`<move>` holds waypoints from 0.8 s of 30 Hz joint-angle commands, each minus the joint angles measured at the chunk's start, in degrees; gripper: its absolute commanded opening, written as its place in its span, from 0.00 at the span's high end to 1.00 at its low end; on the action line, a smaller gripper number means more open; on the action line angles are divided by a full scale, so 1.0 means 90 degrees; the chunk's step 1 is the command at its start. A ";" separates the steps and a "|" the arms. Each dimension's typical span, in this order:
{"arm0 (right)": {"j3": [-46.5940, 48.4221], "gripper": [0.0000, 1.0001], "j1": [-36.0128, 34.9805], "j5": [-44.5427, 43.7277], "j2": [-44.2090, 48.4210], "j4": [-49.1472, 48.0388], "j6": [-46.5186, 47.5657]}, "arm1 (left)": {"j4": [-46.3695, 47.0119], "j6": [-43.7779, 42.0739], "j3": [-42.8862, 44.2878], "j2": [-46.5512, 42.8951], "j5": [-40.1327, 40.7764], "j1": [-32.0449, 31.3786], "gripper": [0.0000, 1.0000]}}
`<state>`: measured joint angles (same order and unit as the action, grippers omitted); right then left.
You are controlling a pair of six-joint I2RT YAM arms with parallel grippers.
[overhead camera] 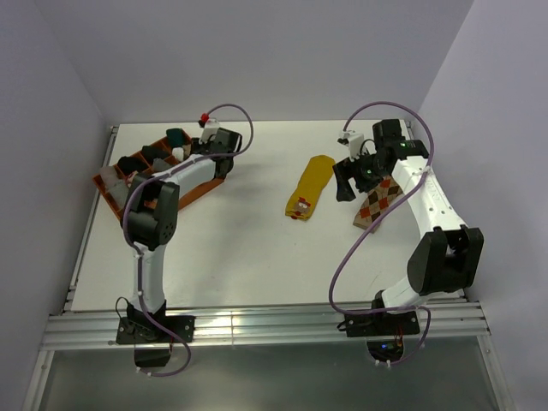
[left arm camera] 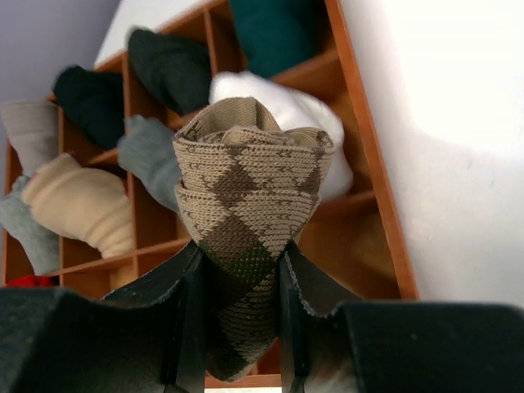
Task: Roll the socks
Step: Place the sock in the storage box.
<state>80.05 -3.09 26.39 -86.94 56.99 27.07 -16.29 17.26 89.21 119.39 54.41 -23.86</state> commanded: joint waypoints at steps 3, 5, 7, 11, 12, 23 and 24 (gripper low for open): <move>0.0217 0.12 0.0031 0.0036 -0.0047 -0.0170 -0.0019 | -0.0523 0.0016 0.0371 0.0200 0.0126 -0.0220 1.00; 0.0188 0.12 0.0031 0.0056 -0.0047 -0.0170 -0.0019 | -0.0533 -0.0032 0.0361 0.0288 -0.0069 -0.0259 1.00; 0.0139 0.12 0.0041 0.0046 -0.0028 -0.0190 -0.0019 | -0.0601 -0.0091 0.0390 0.0434 -0.0244 -0.0279 1.00; 0.0031 0.12 0.0041 0.0036 0.0001 -0.0229 -0.0029 | -0.0816 -0.0111 0.0488 0.0582 -0.0673 -0.0328 1.00; 0.0012 0.12 0.0031 0.0036 0.0001 -0.0239 -0.0029 | -0.0903 -0.0082 0.0498 0.0601 -0.0733 -0.0328 1.00; -0.0125 0.12 0.0041 -0.0012 0.0060 -0.0287 -0.0039 | -0.1012 0.0065 0.0499 0.0680 -0.2022 -0.0211 1.00; -0.0125 0.12 0.0041 -0.0022 0.0060 -0.0307 -0.0039 | -0.0992 0.0075 0.0450 0.0641 -0.2022 -0.0211 1.00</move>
<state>79.24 -3.09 26.37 -87.50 56.07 26.87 -24.36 16.86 93.27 125.12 45.39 -25.61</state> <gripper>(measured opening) 0.878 0.343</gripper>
